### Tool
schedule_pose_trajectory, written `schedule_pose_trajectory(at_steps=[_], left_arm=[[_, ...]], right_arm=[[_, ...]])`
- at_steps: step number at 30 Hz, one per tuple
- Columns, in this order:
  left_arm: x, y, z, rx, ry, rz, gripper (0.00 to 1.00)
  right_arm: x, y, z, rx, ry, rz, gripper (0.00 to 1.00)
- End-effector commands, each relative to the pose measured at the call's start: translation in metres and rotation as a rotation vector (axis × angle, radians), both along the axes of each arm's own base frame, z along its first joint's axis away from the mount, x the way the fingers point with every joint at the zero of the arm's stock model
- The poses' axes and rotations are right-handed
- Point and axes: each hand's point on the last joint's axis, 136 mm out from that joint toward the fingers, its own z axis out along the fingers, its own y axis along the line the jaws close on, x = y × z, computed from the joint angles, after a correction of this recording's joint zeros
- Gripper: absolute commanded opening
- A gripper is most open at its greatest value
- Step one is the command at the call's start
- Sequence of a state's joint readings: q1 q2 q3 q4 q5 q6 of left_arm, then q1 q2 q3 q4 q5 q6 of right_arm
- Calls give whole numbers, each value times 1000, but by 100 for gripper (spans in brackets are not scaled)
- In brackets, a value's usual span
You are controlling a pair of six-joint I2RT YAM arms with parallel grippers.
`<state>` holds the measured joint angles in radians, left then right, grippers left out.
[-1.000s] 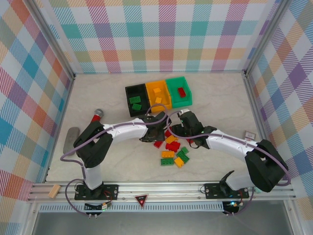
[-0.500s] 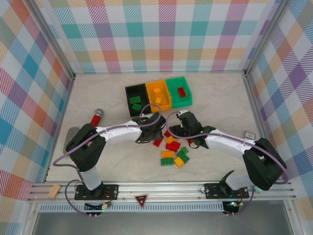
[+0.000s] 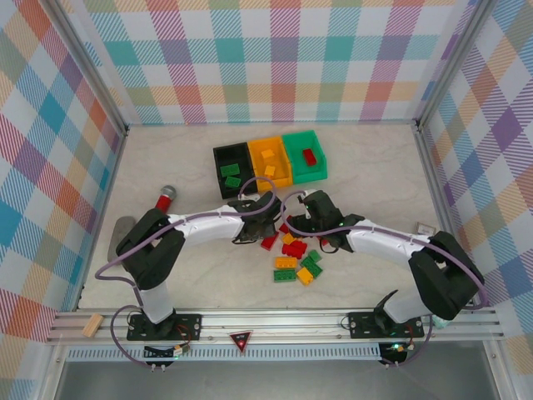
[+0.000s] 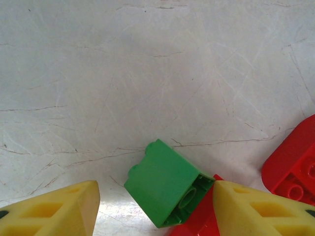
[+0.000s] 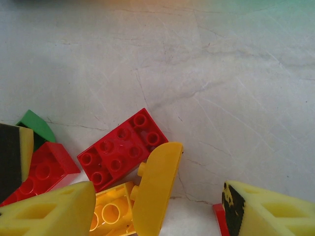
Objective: Sort the legos into containers by color
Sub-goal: Pick up the lego from the center of the table, then place the lego in the container.
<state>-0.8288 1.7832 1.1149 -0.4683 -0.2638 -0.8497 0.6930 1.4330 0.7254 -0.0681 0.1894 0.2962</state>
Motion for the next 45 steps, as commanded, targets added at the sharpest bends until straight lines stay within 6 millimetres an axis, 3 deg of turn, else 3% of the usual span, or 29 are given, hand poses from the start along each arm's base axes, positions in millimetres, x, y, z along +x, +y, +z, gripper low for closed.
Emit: schedule_pose_trajectory(at_steps=[1, 10, 11, 15, 25, 33, 39, 45], left_arm=[[2, 3, -10, 21, 25, 24, 62], [1, -1, -22, -10, 38, 29, 55], [2, -1, -20, -11, 33, 28, 48], [4, 2, -13, 4, 11, 29, 42], [8, 5, 6, 7, -36, 29, 42], [17, 16, 34, 28, -97, 38, 42], [43, 35, 67, 42, -133, 46, 43], [95, 59, 112, 36, -189, 64, 44]], right_arm=[[7, 8, 10, 38, -17, 4, 69], [7, 8, 11, 43, -16, 8, 70], [7, 9, 11, 42, -14, 9, 70], [6, 9, 12, 44, -16, 10, 70], [7, 9, 11, 44, -13, 12, 70], [6, 10, 11, 46, -11, 16, 70], [7, 10, 11, 42, -12, 14, 70], [8, 8, 11, 33, -19, 13, 70]])
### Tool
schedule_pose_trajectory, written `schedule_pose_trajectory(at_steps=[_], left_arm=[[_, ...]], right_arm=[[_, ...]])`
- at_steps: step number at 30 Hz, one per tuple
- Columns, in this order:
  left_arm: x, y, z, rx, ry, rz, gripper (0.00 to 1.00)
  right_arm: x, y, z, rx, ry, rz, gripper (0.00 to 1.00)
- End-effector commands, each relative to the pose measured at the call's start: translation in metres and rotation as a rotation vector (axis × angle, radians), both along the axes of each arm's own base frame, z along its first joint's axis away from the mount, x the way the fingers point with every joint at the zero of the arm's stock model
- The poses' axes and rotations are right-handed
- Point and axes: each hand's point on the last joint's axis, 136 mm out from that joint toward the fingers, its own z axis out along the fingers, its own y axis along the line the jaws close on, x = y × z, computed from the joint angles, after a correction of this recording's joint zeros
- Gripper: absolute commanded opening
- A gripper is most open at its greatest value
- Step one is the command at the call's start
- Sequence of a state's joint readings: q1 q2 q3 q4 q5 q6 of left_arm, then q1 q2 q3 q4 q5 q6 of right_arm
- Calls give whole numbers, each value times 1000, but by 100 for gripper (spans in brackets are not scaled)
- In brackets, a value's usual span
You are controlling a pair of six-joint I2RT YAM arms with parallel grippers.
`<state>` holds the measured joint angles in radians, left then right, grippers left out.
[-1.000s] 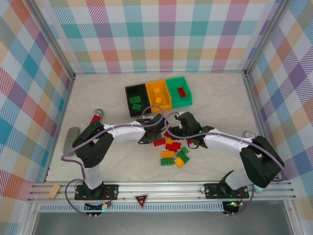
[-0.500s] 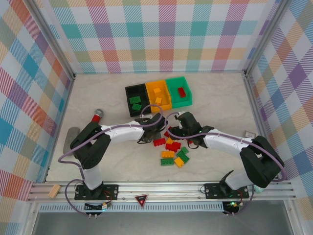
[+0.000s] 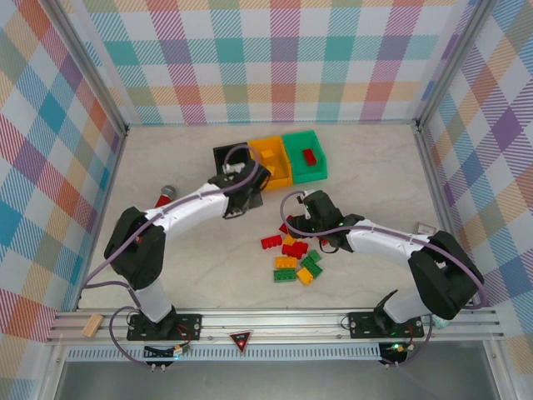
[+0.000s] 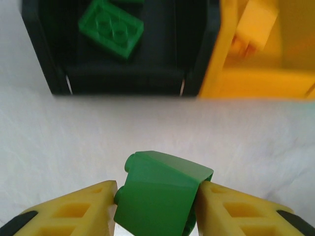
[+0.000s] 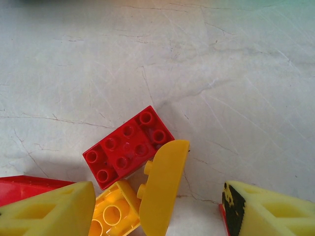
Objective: Sort the legos into containers by color
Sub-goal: Place the lego in the container, then pick up the lego from the center of the table.
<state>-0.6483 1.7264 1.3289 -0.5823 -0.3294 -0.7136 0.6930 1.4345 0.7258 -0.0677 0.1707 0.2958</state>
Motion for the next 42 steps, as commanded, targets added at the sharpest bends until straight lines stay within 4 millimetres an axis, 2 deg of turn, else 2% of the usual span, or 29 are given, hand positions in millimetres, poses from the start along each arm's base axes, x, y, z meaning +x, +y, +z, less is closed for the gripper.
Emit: schedule_pose_trajectory(at_steps=[1, 5, 9, 11, 12, 14, 17, 21, 27, 33, 42], left_arm=[[26, 19, 30, 29, -31, -22, 44], [62, 34, 44, 27, -52, -6, 45], [90, 42, 44, 20, -52, 9, 49], [99, 39, 42, 5, -54, -8, 52], [102, 39, 42, 4, -59, -8, 59], [103, 37, 41, -3, -60, -13, 61], [96, 36, 44, -42, -74, -16, 62], [74, 36, 43, -130, -131, -29, 62], [30, 54, 38, -200, -216, -14, 62], [-8, 74, 27, -194, -237, -16, 62], [-42, 93, 7, -156, -267, -37, 60]], right_arm=[[10, 6, 12, 22, -29, 1, 70], [11, 7, 11, 22, -29, 2, 70], [11, 7, 11, 21, -30, 5, 70], [12, 6, 11, 17, -33, 3, 70], [11, 6, 11, 14, -33, 3, 70], [12, 6, 12, 16, -35, 2, 70], [12, 6, 12, 16, -37, 4, 70], [12, 7, 12, 17, -34, 4, 70], [10, 11, 12, 40, -20, 12, 70], [10, 13, 9, 49, 0, 8, 70], [14, 15, -1, 20, 32, 0, 68]])
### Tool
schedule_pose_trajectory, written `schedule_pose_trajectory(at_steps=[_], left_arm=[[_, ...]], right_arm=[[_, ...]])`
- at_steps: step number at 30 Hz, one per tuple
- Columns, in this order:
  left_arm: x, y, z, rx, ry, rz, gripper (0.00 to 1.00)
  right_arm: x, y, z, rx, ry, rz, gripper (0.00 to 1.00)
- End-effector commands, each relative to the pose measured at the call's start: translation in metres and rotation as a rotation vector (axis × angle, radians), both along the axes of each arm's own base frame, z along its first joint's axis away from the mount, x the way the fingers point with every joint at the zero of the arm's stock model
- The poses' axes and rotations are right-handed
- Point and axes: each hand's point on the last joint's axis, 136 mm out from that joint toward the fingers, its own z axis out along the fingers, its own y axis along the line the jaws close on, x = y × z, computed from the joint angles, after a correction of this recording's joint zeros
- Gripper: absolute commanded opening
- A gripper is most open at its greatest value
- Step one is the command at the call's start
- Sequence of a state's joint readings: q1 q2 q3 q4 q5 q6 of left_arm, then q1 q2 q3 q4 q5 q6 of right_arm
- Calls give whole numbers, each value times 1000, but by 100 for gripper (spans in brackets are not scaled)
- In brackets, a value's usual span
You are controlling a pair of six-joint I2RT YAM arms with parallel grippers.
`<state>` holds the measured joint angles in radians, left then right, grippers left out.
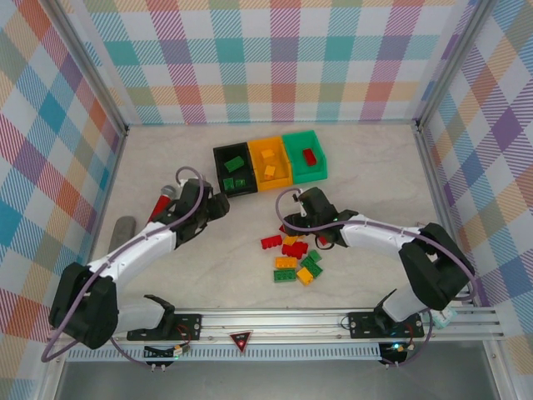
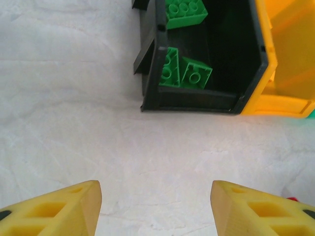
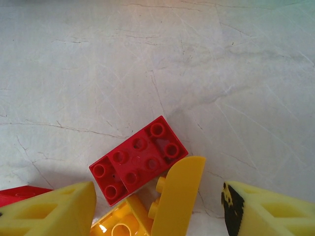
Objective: Sort the legos into containers by color
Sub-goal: Pick up the lego from the center of the table.
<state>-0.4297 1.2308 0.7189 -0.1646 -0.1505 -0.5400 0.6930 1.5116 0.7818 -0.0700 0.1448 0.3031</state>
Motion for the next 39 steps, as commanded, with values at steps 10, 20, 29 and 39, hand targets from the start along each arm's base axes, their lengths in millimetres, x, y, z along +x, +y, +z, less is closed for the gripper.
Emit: schedule_pose_trajectory(at_steps=[10, 20, 29, 39], left_arm=[[-13, 14, 5, 85, -109, -50, 62], [-16, 11, 0, 130, -151, -129, 62], [-24, 19, 9, 163, -155, -126, 62], [-21, 12, 4, 142, -131, -142, 62]], right_arm=[[4, -32, -1, -65, 35, -91, 65], [-32, -83, -19, -108, 176, -202, 65], [-41, -89, -44, -174, 332, -262, 61], [-35, -79, -43, -142, 318, -228, 30]])
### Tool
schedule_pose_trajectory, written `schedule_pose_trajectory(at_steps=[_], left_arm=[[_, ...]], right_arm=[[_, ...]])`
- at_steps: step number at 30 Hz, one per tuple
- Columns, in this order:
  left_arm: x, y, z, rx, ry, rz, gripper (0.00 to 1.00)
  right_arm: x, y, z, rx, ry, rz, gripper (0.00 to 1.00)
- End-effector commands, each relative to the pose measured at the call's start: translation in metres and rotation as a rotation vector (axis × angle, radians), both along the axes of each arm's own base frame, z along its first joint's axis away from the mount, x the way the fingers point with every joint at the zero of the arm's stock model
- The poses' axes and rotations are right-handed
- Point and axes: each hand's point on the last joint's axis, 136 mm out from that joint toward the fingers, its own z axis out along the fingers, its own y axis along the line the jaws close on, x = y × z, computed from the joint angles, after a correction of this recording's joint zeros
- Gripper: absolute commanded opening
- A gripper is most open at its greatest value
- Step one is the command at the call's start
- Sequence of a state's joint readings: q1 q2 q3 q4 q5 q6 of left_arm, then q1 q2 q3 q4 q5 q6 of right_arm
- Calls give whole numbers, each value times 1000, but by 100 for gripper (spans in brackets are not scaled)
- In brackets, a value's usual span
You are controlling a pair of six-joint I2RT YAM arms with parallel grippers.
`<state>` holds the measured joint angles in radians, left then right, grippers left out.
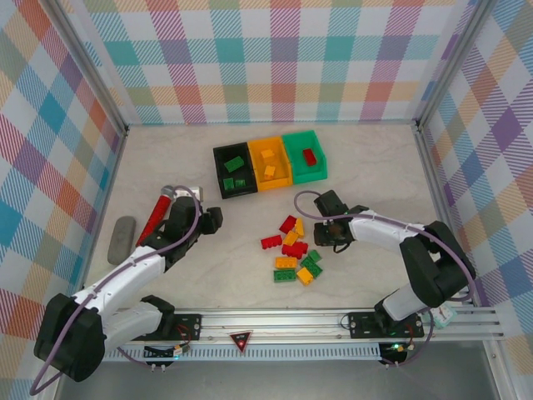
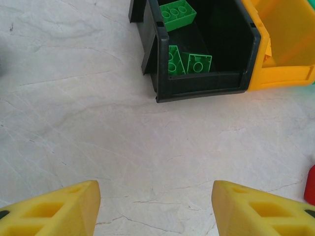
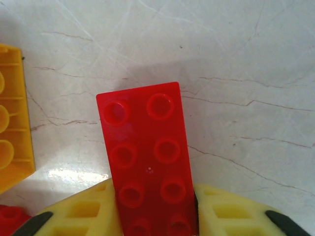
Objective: Sort the legos into containers by color
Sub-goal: Pick up the lego from the center of the table, then place the lego in the container.
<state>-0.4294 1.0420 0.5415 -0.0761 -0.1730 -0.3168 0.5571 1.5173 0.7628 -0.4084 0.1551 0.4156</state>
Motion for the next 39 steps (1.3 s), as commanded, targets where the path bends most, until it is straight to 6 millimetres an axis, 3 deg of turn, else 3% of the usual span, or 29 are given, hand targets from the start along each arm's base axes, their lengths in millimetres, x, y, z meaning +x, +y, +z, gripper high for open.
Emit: schedule_pose_trajectory(at_steps=[1, 6, 10, 17, 31, 35, 36, 39], left_arm=[[4, -5, 2, 3, 8, -18, 62], [8, -10, -6, 0, 46, -29, 62], [10, -13, -11, 4, 67, -35, 62], [12, -13, -15, 8, 79, -32, 62], [15, -22, -20, -3, 111, -66, 62], [14, -22, -17, -6, 107, -69, 62], [14, -22, -17, -5, 107, -69, 62], [13, -23, -17, -13, 107, -72, 62]], right_arm=[[2, 8, 5, 37, -3, 11, 29], [11, 14, 12, 51, -34, 25, 25], [32, 22, 30, 55, -94, 43, 26], [88, 40, 64, 63, -196, 72, 26], [207, 48, 110, 68, -256, 68, 30], [230, 49, 114, 79, -245, 62, 42], [233, 50, 113, 73, -239, 65, 49], [230, 54, 111, 95, -231, 76, 54]])
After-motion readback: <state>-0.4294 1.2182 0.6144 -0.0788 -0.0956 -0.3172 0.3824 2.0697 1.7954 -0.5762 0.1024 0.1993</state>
